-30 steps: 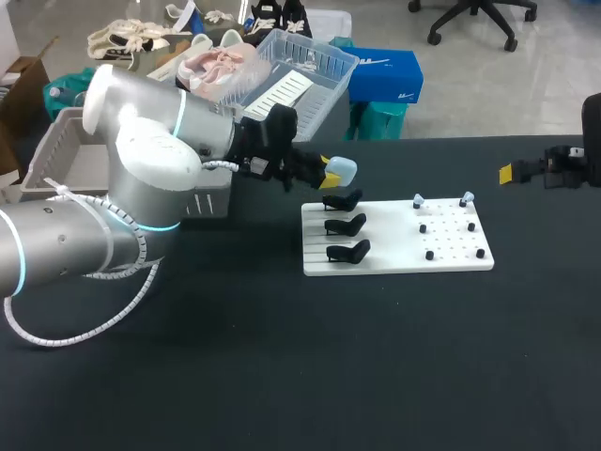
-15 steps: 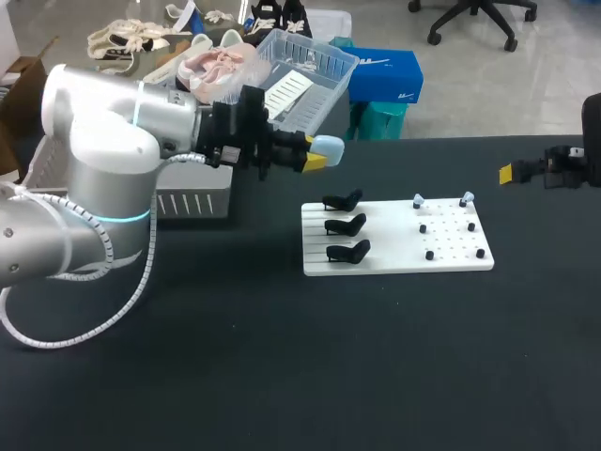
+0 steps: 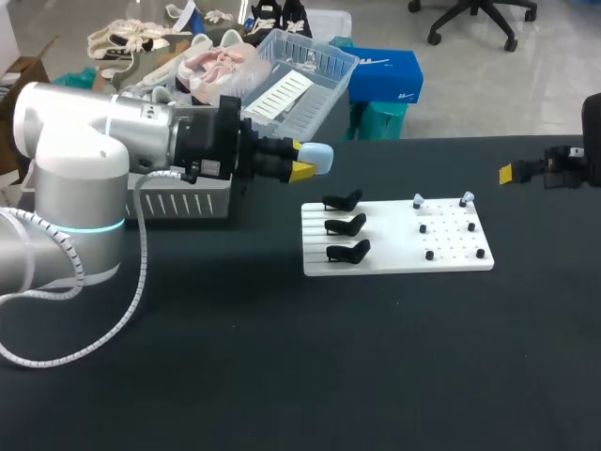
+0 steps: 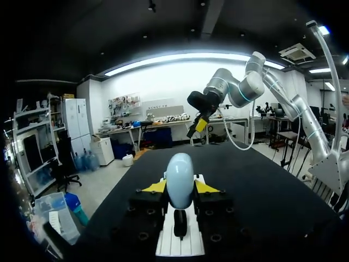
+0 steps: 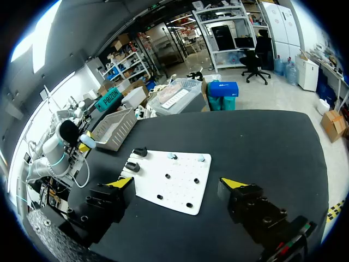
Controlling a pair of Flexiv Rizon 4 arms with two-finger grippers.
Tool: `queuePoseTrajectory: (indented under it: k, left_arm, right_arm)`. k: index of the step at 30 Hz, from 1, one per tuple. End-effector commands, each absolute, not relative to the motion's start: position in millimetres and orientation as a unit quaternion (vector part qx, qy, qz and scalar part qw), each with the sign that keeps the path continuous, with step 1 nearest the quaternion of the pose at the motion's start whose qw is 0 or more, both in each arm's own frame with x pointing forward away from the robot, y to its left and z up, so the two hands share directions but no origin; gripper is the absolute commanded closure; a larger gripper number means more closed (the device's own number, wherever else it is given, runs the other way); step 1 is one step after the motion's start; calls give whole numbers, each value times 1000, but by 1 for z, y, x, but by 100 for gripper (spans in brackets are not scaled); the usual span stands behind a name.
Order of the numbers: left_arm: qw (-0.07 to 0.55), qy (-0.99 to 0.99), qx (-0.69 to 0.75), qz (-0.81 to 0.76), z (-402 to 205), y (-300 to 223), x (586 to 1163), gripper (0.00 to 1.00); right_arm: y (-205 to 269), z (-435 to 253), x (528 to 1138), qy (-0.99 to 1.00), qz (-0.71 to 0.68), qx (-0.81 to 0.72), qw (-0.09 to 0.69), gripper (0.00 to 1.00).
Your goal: Pick up each earbud case from the left stands, insert the matching earbuds, close the lid, and place the case in the box.
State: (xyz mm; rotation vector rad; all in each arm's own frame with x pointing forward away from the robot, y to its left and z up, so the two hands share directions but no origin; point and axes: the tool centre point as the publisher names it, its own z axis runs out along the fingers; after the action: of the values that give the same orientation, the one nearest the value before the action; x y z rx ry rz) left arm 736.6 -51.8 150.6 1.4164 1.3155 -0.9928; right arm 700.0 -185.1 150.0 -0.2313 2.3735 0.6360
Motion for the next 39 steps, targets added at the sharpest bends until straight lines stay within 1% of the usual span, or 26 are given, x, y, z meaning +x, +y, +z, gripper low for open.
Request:
queuePoseTrajectory:
  k: [1,34,39]
  left_arm:
    - [472,536,573,-403,151,-48,729,100]
    - [467,543,564,-412,147,-46,724,100]
    - [460,541,556,-433,145,-58,715,100]
  right_arm:
    - [-185,150,700,908,243,-88,330,0]
    - [-185,150,700,908,243,-88,330,0]
    - [-185,150,700,908,243,-88,330,0]
